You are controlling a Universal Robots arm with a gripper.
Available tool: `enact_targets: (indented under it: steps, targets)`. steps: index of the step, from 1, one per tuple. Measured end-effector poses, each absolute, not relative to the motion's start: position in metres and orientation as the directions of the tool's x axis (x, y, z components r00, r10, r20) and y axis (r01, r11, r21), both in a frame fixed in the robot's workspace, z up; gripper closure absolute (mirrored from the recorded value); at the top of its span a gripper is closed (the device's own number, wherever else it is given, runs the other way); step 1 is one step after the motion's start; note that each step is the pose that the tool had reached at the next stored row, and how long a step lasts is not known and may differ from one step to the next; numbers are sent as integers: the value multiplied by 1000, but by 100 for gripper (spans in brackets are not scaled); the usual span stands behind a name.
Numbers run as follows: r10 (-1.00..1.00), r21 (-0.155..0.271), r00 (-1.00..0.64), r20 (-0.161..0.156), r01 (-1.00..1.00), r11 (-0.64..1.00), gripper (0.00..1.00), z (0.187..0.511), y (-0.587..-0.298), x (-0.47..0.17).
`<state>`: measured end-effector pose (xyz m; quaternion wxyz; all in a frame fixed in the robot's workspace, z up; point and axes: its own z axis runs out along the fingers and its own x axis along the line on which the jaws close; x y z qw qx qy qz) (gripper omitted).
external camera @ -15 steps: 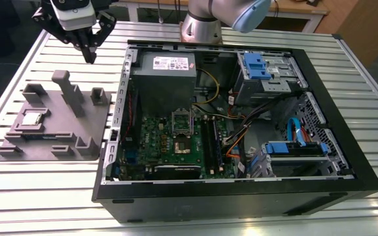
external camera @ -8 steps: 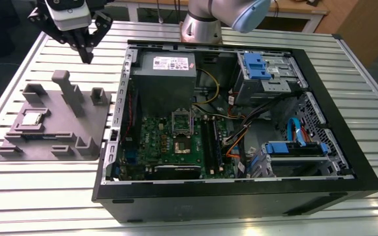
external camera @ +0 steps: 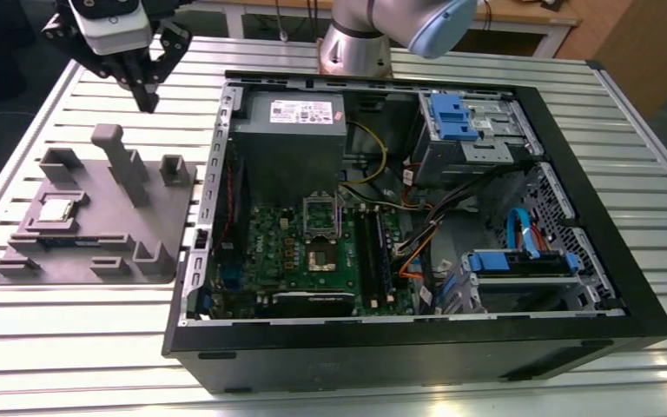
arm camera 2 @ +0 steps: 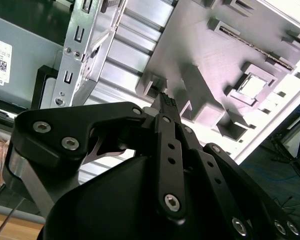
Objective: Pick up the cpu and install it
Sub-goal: 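Reach for the cpu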
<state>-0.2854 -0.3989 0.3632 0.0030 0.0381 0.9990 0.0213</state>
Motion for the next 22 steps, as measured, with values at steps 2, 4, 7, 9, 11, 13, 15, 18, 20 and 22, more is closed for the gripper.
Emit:
enact_targets:
  steps: [2,4,7,9,11,13,15,18,20,22]
  targets:
    - [76,43,-997,-4,76,996,90,363,-399,-287]
    - [76,43,-997,-4,76,996,90,363,-399,-289]
    - [76,43,-997,-4,76,996,90,362,-399,-291]
    - [76,43,-997,-4,76,996,90,362,-399,-293]
    - [76,43,-997,-4,76,996,90,362,-399,-294]
    - [76,43,-997,-4,76,996,90,362,-399,-296]
    - [76,43,-997,-4,76,996,90,362,-399,-297]
    - [76,43,-997,-4,76,996,90,361,-399,-299]
    - [76,43,-997,-4,76,996,90,361,-399,-300]
    - [76,43,-997,-3,76,996,90,361,-399,-301]
